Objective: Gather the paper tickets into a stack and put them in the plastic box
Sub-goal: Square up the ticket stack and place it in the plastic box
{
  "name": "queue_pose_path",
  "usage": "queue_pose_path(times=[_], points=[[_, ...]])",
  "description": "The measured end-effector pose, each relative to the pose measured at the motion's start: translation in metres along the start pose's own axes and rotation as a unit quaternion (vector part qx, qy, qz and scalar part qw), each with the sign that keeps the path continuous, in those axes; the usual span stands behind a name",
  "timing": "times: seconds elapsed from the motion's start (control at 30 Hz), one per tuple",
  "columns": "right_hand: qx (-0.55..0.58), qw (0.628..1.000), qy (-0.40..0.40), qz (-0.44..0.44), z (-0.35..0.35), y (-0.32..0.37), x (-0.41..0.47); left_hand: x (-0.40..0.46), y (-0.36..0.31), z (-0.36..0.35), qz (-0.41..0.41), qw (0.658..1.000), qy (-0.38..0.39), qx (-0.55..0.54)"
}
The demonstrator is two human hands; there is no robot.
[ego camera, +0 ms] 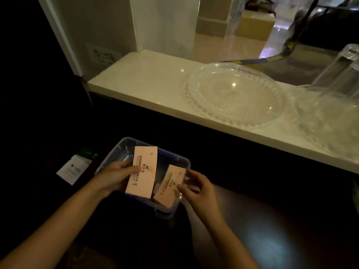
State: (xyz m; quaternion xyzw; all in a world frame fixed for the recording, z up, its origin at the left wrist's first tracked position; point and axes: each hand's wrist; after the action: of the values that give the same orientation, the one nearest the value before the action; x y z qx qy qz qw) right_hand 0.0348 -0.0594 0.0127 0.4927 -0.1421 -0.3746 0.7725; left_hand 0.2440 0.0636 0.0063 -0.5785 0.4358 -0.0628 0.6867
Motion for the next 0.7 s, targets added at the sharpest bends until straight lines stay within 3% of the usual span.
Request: queue_pose_path(times=[0.07, 0.13, 0.27, 0.47, 0.7], points=[[-0.124, 0.99, -0.046, 0.046, -0.019, 0.0, 0.01, 0.024, -0.003, 0.012, 0.014, 1.0, 0.009, 0.022], [-0.273, 0.954, -0.079, 0.097, -0.037, -0.004, 0.015, 0.043, 0.0, 0.017, 0.032, 0.998, 0.019, 0.042], [-0.467, 0.877, -0.023, 0.107, -0.06, -0.016, 0.022, 0.064, 0.011, 0.013, 0.078, 0.992, 0.027, 0.1], [-0.551, 0.831, 0.023, 0.076, -0.068, -0.018, 0.034, 0.077, 0.024, 0.002, 0.144, 0.978, 0.078, 0.13], [-0.565, 0.823, 0.021, 0.049, -0.072, -0.016, 0.034, 0.08, 0.033, -0.011, 0.043, 0.971, 0.085, 0.221]])
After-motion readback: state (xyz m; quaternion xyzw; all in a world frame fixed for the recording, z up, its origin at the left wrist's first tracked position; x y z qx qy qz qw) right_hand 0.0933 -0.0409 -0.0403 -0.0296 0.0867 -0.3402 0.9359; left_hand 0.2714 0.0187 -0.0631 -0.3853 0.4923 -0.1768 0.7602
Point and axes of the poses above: each hand's wrist, its own x-axis towards the middle knuckle, its own z-axis out of the back of the hand, y = z × x, and after that the axes turned 12 degrees about -x, right-handed
